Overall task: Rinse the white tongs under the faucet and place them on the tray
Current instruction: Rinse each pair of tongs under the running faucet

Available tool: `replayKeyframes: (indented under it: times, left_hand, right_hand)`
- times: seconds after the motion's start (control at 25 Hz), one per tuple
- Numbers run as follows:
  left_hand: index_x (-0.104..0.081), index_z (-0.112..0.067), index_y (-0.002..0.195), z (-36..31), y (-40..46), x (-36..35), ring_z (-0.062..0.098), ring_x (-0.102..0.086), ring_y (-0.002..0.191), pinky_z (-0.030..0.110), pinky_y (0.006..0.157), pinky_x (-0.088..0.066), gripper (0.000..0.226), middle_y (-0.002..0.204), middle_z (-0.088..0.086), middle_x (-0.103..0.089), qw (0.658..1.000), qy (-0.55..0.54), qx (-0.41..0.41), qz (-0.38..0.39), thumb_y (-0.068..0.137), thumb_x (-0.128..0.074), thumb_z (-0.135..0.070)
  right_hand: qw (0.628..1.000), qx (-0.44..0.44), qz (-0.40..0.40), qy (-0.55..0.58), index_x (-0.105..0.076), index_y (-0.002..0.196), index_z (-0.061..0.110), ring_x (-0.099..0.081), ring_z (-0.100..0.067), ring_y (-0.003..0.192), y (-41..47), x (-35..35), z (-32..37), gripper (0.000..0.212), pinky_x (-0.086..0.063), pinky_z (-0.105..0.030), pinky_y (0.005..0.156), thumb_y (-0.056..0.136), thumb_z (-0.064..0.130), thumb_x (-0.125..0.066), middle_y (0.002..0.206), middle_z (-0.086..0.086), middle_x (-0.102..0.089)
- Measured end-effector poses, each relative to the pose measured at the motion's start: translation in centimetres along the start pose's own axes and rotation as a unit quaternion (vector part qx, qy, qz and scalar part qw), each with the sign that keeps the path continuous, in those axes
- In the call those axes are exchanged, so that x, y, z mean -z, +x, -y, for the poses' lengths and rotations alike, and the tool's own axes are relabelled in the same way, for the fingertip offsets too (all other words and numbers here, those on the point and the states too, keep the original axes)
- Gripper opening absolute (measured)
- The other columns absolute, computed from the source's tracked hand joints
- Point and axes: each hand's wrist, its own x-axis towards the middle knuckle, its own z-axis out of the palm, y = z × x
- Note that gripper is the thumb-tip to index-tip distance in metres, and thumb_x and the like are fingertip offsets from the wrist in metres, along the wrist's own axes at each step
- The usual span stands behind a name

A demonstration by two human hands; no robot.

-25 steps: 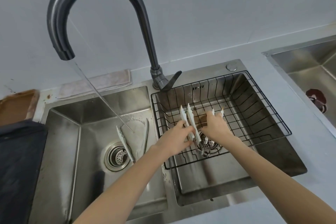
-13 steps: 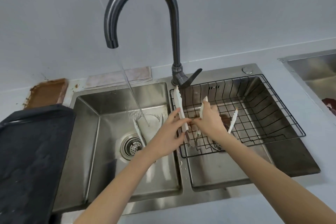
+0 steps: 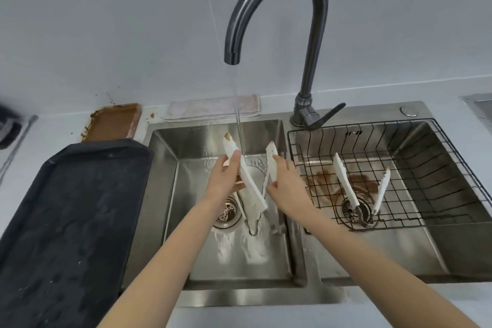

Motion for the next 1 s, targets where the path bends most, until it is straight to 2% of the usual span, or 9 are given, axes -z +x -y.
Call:
replayKeyframes:
  times: [0.16,0.24,0.28,0.4,0.52,0.68,0.76,0.88,1.0]
  left_hand:
    - [-0.05,-0.01,0.105,-1.1,2.5,0.0,0.013,-0.057,0.078,0.025,0.07,-0.05,0.026,0.081,0.0,-0.056,0.997,-0.065,0.016,0.031,0.094,-0.048,-0.033]
    - [-0.05,-0.008,0.107,-1.7,3.7,-0.4,0.014,-0.058,0.075,0.025,0.067,-0.051,0.022,0.08,0.002,-0.057,0.993,-0.102,0.028,0.046,0.094,-0.049,-0.025]
    - [-0.05,-0.008,0.11,-2.0,4.2,-0.6,0.014,-0.06,0.075,0.022,0.063,-0.052,0.022,0.081,0.002,-0.059,0.993,-0.103,0.034,0.048,0.094,-0.049,-0.023]
    - [-0.05,-0.004,0.117,-2.4,5.8,-1.1,0.012,-0.063,0.077,0.019,0.058,-0.054,0.025,0.086,0.003,-0.064,0.985,-0.147,0.07,0.054,0.095,-0.047,-0.016]
    - [-0.05,0.001,0.121,-2.1,7.3,-1.3,0.015,-0.061,0.074,0.025,0.069,-0.052,0.03,0.086,0.007,-0.062,0.973,-0.199,0.107,0.044,0.096,-0.045,-0.014]
    - [-0.053,-0.008,0.092,-1.9,8.1,-1.1,0.012,-0.053,0.06,0.024,0.056,-0.046,0.016,0.072,0.003,-0.055,0.976,-0.174,0.125,0.022,0.096,-0.044,-0.021]
    - [-0.052,-0.014,0.08,-1.9,7.9,-1.1,0.01,-0.048,0.051,0.023,0.052,-0.042,0.019,0.061,0.0,-0.051,0.98,-0.161,0.117,0.028,0.095,-0.045,-0.023]
    - [-0.051,-0.018,0.073,-1.7,7.6,-0.8,0.009,-0.045,0.047,0.022,0.051,-0.039,0.026,0.058,-0.003,-0.048,0.995,-0.065,0.07,0.035,0.094,-0.045,-0.031]
    - [-0.054,-0.015,0.074,-1.3,7.7,0.2,0.012,-0.05,0.059,0.025,0.06,-0.043,0.034,0.068,0.001,-0.055,1.0,0.008,0.011,0.02,0.097,-0.038,-0.033]
  right_hand:
    - [0.996,-0.059,0.041,0.05,-0.028,0.142,0.007,-0.056,-0.027,0.111,1.1,-1.8,0.4,0.058,-0.046,-0.031,0.088,0.089,0.005,-0.05,0.14,-0.013,-0.045]
    - [0.985,-0.104,0.064,0.122,-0.034,0.138,0.004,-0.058,-0.023,0.094,1.6,-2.3,0.4,0.049,-0.05,-0.033,0.084,0.091,0.009,-0.049,0.124,-0.012,-0.054]
    - [0.978,-0.119,0.076,0.151,-0.035,0.137,0.002,-0.056,-0.023,0.092,1.8,-2.4,0.3,0.047,-0.051,-0.037,0.089,0.092,0.01,-0.048,0.119,-0.012,-0.055]
    - [0.973,-0.142,0.103,0.15,-0.033,0.139,0.004,-0.058,-0.029,0.107,2.6,-2.8,-0.1,0.054,-0.048,-0.046,0.098,0.09,0.011,-0.054,0.128,-0.013,-0.053]
    - [0.971,-0.161,0.106,0.141,-0.032,0.14,0.007,-0.056,-0.031,0.117,3.2,-3.1,-0.5,0.057,-0.047,-0.035,0.098,0.089,0.014,-0.057,0.135,-0.011,-0.052]
    - [0.968,-0.186,0.094,0.143,-0.031,0.137,0.009,-0.057,-0.02,0.094,3.4,-3.2,-0.9,0.051,-0.052,-0.02,0.071,0.09,0.01,-0.05,0.126,-0.012,-0.058]
    - [0.965,-0.192,0.088,0.153,-0.023,0.142,0.01,-0.053,-0.016,0.085,3.4,-3.4,-1.0,0.058,-0.041,-0.01,0.052,0.09,0.007,-0.048,0.124,-0.013,-0.059]
    - [0.963,-0.19,0.057,0.185,-0.014,0.146,0.01,-0.055,-0.016,0.083,3.5,-3.5,-1.4,0.065,-0.038,-0.01,0.053,0.09,0.007,-0.048,0.12,-0.011,-0.06]
    - [0.96,-0.162,0.004,0.229,-0.031,0.14,0.01,-0.056,-0.004,0.074,3.5,-2.9,-1.4,0.057,-0.044,-0.009,0.054,0.088,0.007,-0.053,0.106,0.0,-0.059]
